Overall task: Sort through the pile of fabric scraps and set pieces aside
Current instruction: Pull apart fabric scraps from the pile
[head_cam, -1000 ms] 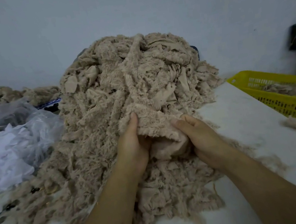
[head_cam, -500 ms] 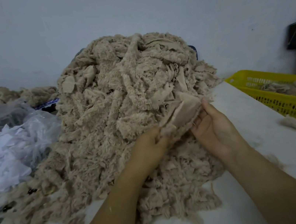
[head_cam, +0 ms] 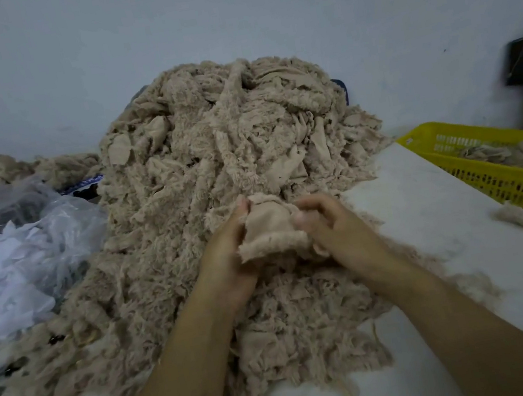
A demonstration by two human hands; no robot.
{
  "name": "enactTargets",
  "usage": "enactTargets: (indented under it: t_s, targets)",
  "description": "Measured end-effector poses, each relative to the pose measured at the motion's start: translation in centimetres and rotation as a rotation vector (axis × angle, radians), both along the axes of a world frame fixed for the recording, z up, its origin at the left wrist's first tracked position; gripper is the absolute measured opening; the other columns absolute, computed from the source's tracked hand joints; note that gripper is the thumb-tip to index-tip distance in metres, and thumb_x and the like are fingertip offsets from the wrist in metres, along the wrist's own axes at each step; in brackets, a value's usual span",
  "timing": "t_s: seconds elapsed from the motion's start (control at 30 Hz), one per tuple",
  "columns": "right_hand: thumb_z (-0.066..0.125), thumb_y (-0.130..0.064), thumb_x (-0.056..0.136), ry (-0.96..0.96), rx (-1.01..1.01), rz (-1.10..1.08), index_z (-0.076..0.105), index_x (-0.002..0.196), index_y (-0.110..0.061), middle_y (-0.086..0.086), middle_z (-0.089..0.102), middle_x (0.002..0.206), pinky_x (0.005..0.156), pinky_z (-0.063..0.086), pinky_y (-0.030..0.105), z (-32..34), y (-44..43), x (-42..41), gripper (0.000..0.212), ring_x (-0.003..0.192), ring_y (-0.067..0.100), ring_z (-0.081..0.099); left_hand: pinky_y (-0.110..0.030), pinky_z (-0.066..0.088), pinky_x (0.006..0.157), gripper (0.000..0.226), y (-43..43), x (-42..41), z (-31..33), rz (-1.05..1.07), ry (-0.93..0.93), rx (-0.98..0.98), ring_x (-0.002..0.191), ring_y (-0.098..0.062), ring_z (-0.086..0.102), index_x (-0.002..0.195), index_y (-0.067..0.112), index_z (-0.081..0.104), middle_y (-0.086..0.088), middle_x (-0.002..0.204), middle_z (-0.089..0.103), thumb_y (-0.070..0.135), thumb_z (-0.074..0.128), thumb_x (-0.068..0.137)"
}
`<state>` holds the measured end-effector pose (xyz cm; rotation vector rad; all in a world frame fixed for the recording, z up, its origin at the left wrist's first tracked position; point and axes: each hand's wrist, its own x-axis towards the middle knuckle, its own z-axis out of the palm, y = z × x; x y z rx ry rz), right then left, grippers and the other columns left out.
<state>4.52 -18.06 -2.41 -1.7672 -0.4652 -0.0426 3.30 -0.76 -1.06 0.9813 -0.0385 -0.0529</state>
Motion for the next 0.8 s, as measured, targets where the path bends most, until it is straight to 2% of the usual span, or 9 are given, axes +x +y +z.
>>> enactTargets:
  t_s: [0.13, 0.2, 0.33, 0.43, 0.5, 0.57, 0.6, 0.67, 0.8]
  targets:
    - [0.049, -0.080, 0.079, -0.009, -0.319, 0.029, 0.063, 0.104, -0.044, -0.024, 0.068, 0.096, 0.068, 0.052, 0.017, -0.9, 0.5, -0.1, 0.045, 0.085, -0.008, 0.062, -0.026, 0.058, 0.060, 0.044, -0.6, 0.0, -0.6, 0.179, 0.030, 0.292, 0.076, -0.017, 0.075, 0.081, 0.019, 0.081, -0.004, 0.084, 0.078, 0.047, 0.052, 0.099]
    - [0.046, -0.079, 0.080, 0.046, -0.295, 0.003, 0.063, 0.096, -0.060, -0.028, 0.067, 0.091, 0.069, 0.046, 0.006, -0.6, 0.3, -0.2, 0.029, 0.083, -0.019, 0.057, -0.032, 0.059, 0.065, 0.045, -0.4, 0.5, -0.8, 0.310, 0.081, 0.339, 0.076, -0.021, 0.075, 0.090, 0.017, 0.075, -0.004, 0.082, 0.077, 0.053, 0.051, 0.098]
    - [0.050, -0.091, 0.065, 0.179, -0.086, 0.008, 0.068, 0.103, -0.049, -0.017, 0.071, 0.101, 0.089, 0.046, 0.015, -0.2, -0.4, -0.3, 0.060, 0.095, -0.014, 0.059, -0.021, 0.029, 0.044, 0.037, 1.7, 1.6, -0.7, 0.492, 0.132, 0.055, 0.040, -0.008, 0.038, 0.084, 0.021, 0.054, 0.005, 0.047, 0.045, 0.046, 0.039, 0.106]
    - [0.060, -0.076, 0.072, 0.247, 0.211, -0.043, 0.073, 0.091, -0.049, -0.027, 0.072, 0.097, 0.097, 0.046, 0.029, 0.3, -0.6, 0.1, 0.036, 0.105, -0.003, 0.062, -0.017, 0.026, 0.038, 0.036, 3.0, 1.9, -0.7, 0.451, 0.139, -0.197, 0.037, -0.005, 0.031, 0.075, 0.018, 0.043, 0.007, 0.045, 0.039, 0.021, 0.031, 0.108]
    - [0.060, -0.059, 0.085, 0.261, 0.377, -0.095, 0.071, 0.062, -0.042, -0.021, 0.067, 0.069, 0.092, 0.050, 0.031, 0.6, -0.9, 0.7, 0.031, 0.085, -0.001, 0.067, -0.017, 0.027, 0.038, 0.033, 2.6, 1.9, -0.4, 0.415, 0.123, -0.215, 0.038, -0.006, 0.033, 0.082, 0.010, 0.053, 0.004, 0.051, 0.042, 0.008, 0.029, 0.104]
    - [0.056, -0.043, 0.096, 0.273, 0.462, -0.107, 0.073, 0.063, -0.023, -0.009, 0.055, 0.051, 0.082, 0.057, 0.030, 0.6, -1.3, 1.1, 0.042, 0.071, 0.010, 0.067, -0.018, 0.032, 0.041, 0.027, 1.4, 1.5, 0.0, 0.417, 0.075, 0.109, 0.041, -0.008, 0.041, 0.086, 0.007, 0.061, -0.001, 0.062, 0.049, 0.002, 0.036, 0.096]
    - [0.056, -0.038, 0.098, 0.282, 0.490, -0.105, 0.076, 0.087, -0.011, -0.005, 0.059, 0.054, 0.078, 0.059, 0.028, 0.7, -1.2, 1.0, 0.035, 0.071, 0.012, 0.069, -0.018, 0.037, 0.041, 0.024, 0.8, 1.2, -0.1, 0.402, 0.031, 0.324, 0.045, -0.008, 0.048, 0.084, 0.013, 0.063, -0.002, 0.065, 0.055, 0.012, 0.044, 0.097]
    - [0.056, -0.031, 0.098, 0.292, 0.506, -0.095, 0.068, 0.115, -0.005, 0.013, 0.074, 0.086, 0.086, 0.058, 0.034, 0.6, -0.9, 1.0, 0.034, 0.092, 0.022, 0.072, -0.015, 0.046, 0.050, 0.023, -0.1, 0.2, -0.4, 0.340, -0.085, 0.671, 0.057, -0.001, 0.061, 0.087, 0.036, 0.069, 0.012, 0.073, 0.068, 0.049, 0.052, 0.093]
    - [0.059, -0.026, 0.098, 0.279, 0.482, -0.055, 0.069, 0.109, -0.007, 0.017, 0.074, 0.099, 0.096, 0.053, 0.047, 0.6, -0.9, 0.9, 0.024, 0.097, 0.028, 0.071, -0.008, 0.048, 0.067, 0.032, -0.9, -1.2, -0.6, 0.123, -0.339, 0.899, 0.086, 0.009, 0.065, 0.097, 0.059, 0.061, 0.039, 0.102, 0.062, 0.082, 0.049, 0.079]
